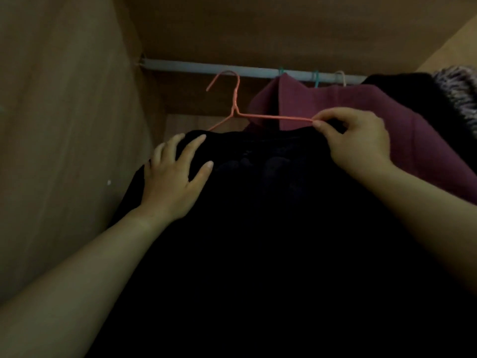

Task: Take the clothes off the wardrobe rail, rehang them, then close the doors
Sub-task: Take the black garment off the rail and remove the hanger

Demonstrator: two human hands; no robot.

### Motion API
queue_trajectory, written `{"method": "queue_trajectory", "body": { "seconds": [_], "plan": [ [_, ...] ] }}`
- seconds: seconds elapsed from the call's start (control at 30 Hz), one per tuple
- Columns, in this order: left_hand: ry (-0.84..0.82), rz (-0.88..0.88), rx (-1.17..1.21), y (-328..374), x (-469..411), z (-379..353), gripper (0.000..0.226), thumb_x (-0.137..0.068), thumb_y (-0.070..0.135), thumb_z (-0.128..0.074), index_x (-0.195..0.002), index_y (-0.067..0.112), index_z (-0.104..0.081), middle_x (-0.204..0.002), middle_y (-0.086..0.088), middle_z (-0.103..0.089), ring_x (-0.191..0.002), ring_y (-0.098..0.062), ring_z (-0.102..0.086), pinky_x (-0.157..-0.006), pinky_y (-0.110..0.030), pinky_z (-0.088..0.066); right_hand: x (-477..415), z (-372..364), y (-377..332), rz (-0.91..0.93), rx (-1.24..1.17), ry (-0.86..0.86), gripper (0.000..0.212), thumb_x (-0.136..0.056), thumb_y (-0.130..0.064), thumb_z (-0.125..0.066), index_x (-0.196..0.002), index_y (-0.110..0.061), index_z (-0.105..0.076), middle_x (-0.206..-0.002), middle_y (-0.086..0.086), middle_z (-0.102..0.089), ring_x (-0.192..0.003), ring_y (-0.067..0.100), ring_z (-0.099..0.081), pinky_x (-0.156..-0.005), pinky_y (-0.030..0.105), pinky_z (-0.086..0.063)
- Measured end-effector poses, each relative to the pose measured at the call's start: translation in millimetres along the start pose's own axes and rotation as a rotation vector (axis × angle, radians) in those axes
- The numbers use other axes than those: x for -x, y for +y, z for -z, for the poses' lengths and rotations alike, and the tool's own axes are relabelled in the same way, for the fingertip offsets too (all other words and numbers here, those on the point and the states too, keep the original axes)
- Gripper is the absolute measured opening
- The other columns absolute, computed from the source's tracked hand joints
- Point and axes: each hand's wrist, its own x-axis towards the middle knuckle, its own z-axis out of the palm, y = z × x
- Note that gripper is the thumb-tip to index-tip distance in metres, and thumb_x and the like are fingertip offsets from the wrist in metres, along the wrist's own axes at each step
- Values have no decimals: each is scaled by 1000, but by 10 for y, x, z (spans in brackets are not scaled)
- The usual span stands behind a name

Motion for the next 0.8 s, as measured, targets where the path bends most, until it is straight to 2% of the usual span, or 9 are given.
{"method": "queue_trajectory", "body": {
  "seconds": [0.1, 0.17, 0.27, 0.37, 0.5, 0.57, 0.67, 0.73, 0.8],
  "plan": [
    [-14, -41, 12, 65, 234, 60, 64, -82, 68, -19, -142, 46, -21, -146, 1, -32, -133, -24, -32, -106, -56, -29, 388, 166, 126, -3, -98, -25, 8, -85, -30, -64, -90, -32, -71, -86, -20, -65, -88, 3, -61, -81, 24, -46],
    [-68, -44, 30, 116, 419, 123, 62, -84, 66, -21, -141, 44, -25, -139, -2, -43, -127, -25, -42, -102, -52, -36, 668, 279, 196, -7, -165, -43, 8, -84, -28, -66, -88, -35, -69, -86, -19, -66, -87, 1, -61, -83, 23, -47],
    [-126, -44, 45, 299, 747, 308, 55, -84, 65, -24, -124, 36, -48, -112, -4, -58, -104, -26, -56, -84, -40, -46, 1070, 482, 263, -16, -194, -99, 8, -84, -26, -65, -88, -33, -69, -81, -15, -63, -75, 3, -58, -71, 21, -45],
    [-119, 4, 53, 524, 1132, 526, 39, -83, 64, -30, -107, 42, -52, -95, 5, -57, -85, -19, -58, -73, -38, -48, 1425, 676, 271, 6, -141, -184, 7, -86, -28, -61, -90, -30, -67, -84, -11, -61, -74, 5, -56, -65, 24, -44],
    [-84, 124, 59, 992, 1714, 896, 38, -81, 60, -37, -100, 38, -62, -88, 12, -58, -76, -13, -59, -67, -36, -48, 1848, 1126, 172, 36, -195, -280, 14, -91, -24, -58, -102, -25, -68, -90, -15, -60, -81, 0, -55, -67, 7, -40],
    [-90, 174, 44, 1251, 1993, 1092, 37, -81, 60, -39, -98, 38, -63, -87, 12, -59, -73, -12, -59, -66, -36, -49, 2043, 1372, 117, 51, -260, -315, 20, -91, -22, -55, -106, -23, -68, -91, -14, -60, -82, -1, -56, -70, 3, -38],
    [-90, 217, -6, 1674, 2321, 1407, 33, -81, 59, -41, -98, 40, -62, -85, 13, -58, -64, -6, -57, -60, -34, -48, 2246, 1742, 68, 52, -373, -314, 23, -91, -21, -53, -108, -19, -68, -92, -7, -61, -85, 5, -58, -78, 10, -42],
    [-74, 236, -39, 1965, 2501, 1651, 30, -81, 58, -42, -98, 41, -60, -86, 14, -58, -64, -5, -56, -59, -31, -45, 2335, 2009, -9, 65, -405, -308, 26, -90, -31, -54, -108, -18, -68, -92, -5, -61, -86, 14, -59, -79, 22, -45],
    [-60, 265, -51, 2241, 2650, 1906, 28, -81, 57, -43, -100, 43, -58, -86, 14, -58, -68, -5, -56, -61, -31, -45, 2388, 2280, -121, 101, -387, -329, 36, -86, -44, -57, -110, -19, -67, -94, -4, -61, -85, 19, -57, -77, 27, -44]
  ]
}}
